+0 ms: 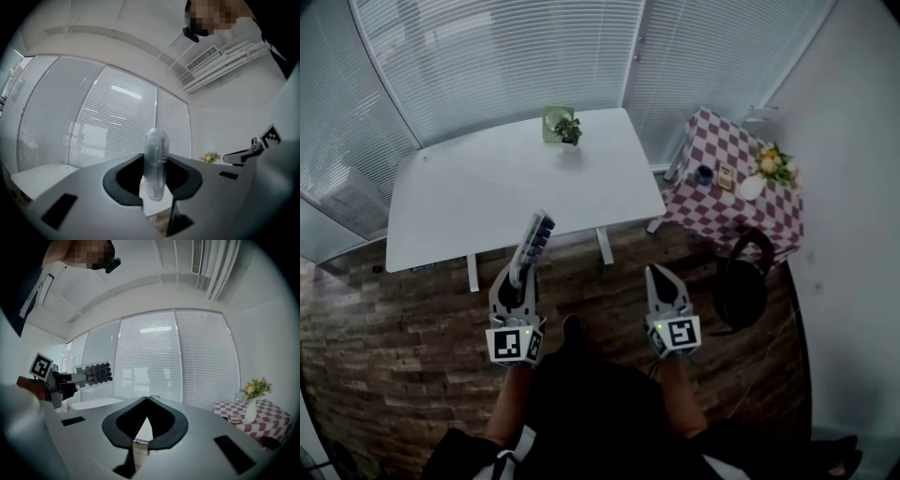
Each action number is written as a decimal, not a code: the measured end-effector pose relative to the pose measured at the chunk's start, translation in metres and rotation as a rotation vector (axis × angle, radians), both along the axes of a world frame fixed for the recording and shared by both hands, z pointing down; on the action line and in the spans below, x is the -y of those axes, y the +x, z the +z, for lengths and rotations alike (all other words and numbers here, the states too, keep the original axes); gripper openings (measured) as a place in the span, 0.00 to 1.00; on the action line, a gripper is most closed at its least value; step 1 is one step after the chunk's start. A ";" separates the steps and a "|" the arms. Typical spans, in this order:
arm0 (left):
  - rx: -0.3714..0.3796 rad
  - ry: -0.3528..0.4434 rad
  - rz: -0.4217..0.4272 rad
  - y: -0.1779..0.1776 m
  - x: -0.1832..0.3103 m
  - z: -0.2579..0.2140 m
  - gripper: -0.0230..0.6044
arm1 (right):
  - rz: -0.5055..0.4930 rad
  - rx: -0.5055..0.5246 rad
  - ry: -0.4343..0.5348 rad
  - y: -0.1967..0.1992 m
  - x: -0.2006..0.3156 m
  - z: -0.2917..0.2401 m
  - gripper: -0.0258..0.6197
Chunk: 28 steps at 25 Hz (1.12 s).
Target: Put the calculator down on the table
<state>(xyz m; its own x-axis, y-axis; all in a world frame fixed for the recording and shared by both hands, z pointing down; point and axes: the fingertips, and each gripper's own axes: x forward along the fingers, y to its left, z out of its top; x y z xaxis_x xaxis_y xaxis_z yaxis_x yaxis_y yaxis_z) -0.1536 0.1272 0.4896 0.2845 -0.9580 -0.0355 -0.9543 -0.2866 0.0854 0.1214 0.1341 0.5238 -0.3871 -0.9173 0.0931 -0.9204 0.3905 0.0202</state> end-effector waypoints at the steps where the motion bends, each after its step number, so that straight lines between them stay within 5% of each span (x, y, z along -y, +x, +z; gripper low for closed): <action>1: 0.001 0.003 0.005 -0.001 0.008 0.000 0.20 | 0.006 -0.010 0.004 0.000 0.007 0.001 0.05; 18: -0.013 -0.024 0.151 0.006 0.128 0.007 0.20 | 0.143 0.032 0.003 -0.006 0.090 -0.002 0.05; 28: -0.008 -0.057 0.145 0.014 0.178 0.018 0.20 | 0.107 0.037 -0.012 -0.003 0.147 0.010 0.05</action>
<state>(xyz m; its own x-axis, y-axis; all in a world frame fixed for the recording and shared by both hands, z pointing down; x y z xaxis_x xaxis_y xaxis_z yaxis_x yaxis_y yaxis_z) -0.1393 -0.0507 0.5076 0.4203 -0.9072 0.0147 -0.9022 -0.4162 0.1128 0.1185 -0.0127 0.5340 -0.2900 -0.9526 0.0917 -0.9570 0.2895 -0.0184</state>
